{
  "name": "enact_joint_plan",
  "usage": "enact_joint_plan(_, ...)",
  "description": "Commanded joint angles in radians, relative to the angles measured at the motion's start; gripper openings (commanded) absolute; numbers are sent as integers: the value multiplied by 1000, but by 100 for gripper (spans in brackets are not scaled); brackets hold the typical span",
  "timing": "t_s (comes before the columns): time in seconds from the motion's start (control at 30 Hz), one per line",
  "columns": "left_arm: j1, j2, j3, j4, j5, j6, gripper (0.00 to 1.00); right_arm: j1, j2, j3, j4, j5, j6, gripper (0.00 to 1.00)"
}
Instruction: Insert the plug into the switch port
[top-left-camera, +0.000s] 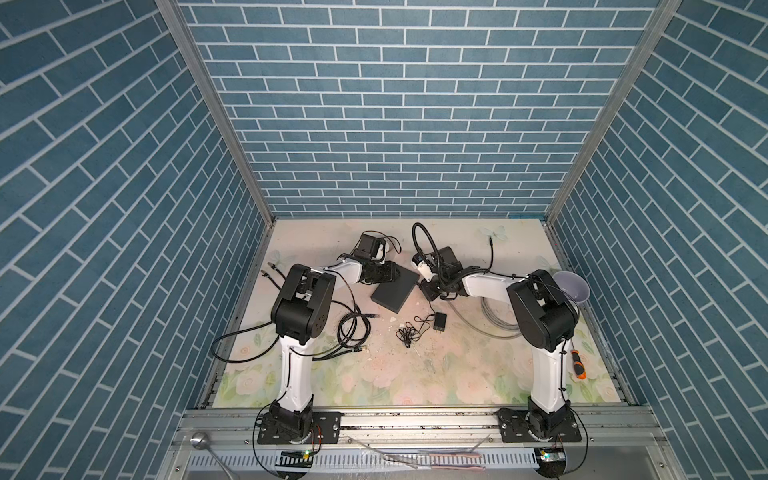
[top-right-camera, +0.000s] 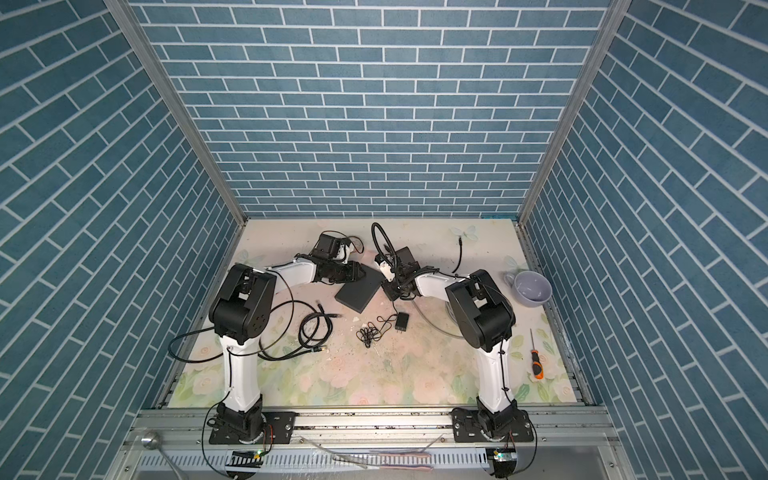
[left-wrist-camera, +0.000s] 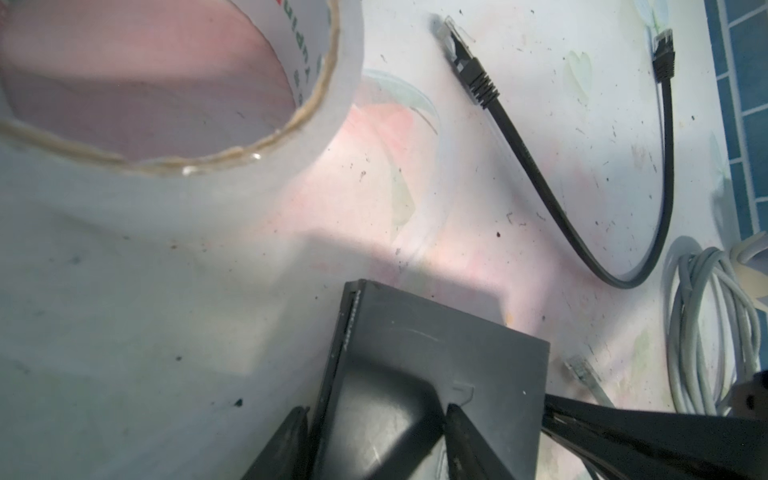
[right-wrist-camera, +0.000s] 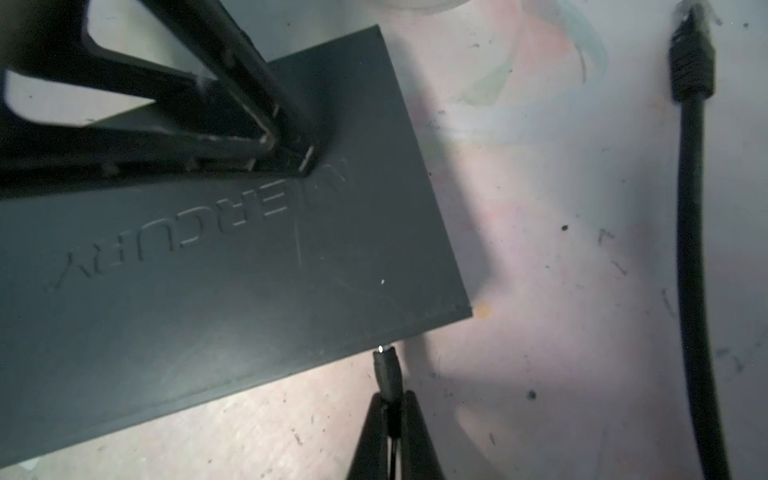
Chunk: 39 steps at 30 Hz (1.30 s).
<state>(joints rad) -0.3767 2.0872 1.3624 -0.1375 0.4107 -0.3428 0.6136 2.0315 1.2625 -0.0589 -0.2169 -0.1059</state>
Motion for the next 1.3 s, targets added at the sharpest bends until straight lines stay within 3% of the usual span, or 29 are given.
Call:
enact_joint_plan(0.0,-27,-7,42,-151,17,87,56,8,6,-5,60,-67,-34,0)
enact_joint_plan(0.2,22,40,120,-193,0,142,58,3,4,-12,23,-90,-75,0)
enact_joint_plan(0.5,30,99,148,-167,99,170,58,2,13,0,28,-79,-72,0)
enact_joint_plan(0.93,-15,120,91,-108,207,247,54,3,22,-6,116,-59,-26,0)
enact_joint_plan(1.27,-53,144,129,-199,255,377,53,6,35,5,147,-88,-13,0)
